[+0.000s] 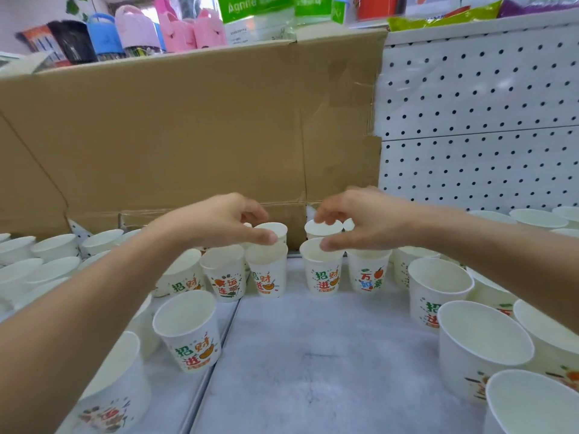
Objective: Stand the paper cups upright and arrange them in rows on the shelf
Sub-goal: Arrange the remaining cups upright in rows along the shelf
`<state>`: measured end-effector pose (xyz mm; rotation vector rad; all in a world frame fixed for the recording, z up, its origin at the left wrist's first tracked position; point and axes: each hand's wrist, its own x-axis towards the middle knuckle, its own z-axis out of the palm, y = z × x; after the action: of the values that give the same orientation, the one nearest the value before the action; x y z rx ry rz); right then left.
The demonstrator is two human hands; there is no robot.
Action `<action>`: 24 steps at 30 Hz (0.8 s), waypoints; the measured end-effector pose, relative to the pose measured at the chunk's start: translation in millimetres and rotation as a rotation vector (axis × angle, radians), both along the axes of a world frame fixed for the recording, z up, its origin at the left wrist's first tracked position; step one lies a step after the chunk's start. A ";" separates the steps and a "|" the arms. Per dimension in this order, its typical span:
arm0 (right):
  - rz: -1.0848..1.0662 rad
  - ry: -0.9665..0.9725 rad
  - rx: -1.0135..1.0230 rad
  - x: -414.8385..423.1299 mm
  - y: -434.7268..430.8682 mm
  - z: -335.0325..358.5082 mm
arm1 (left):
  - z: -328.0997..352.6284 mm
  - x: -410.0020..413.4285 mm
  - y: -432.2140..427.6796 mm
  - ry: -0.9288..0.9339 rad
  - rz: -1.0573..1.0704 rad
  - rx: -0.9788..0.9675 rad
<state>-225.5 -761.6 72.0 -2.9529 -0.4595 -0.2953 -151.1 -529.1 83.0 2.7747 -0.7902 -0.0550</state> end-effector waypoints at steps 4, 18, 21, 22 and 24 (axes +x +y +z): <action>0.061 0.087 -0.055 23.6 42.8 -1.3 | -1.1 4.7 31.8 -0.027 0.120 0.148; -0.116 0.166 -0.125 51.7 104.6 -7.1 | -30.6 23.6 45.7 -0.006 0.167 0.126; -0.147 0.126 -0.147 54.4 104.9 -10.9 | -31.6 21.7 45.6 -0.053 0.165 0.133; -0.156 0.126 -0.139 54.5 105.3 -11.9 | -31.8 21.0 46.0 -0.055 0.160 0.131; -0.173 0.134 -0.130 54.3 106.7 -13.6 | -32.0 18.8 46.7 -0.061 0.151 0.120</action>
<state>-171.2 -654.9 58.5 -3.1192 -0.2147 -0.0878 -132.3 -482.4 51.0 2.9532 -0.6072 0.0118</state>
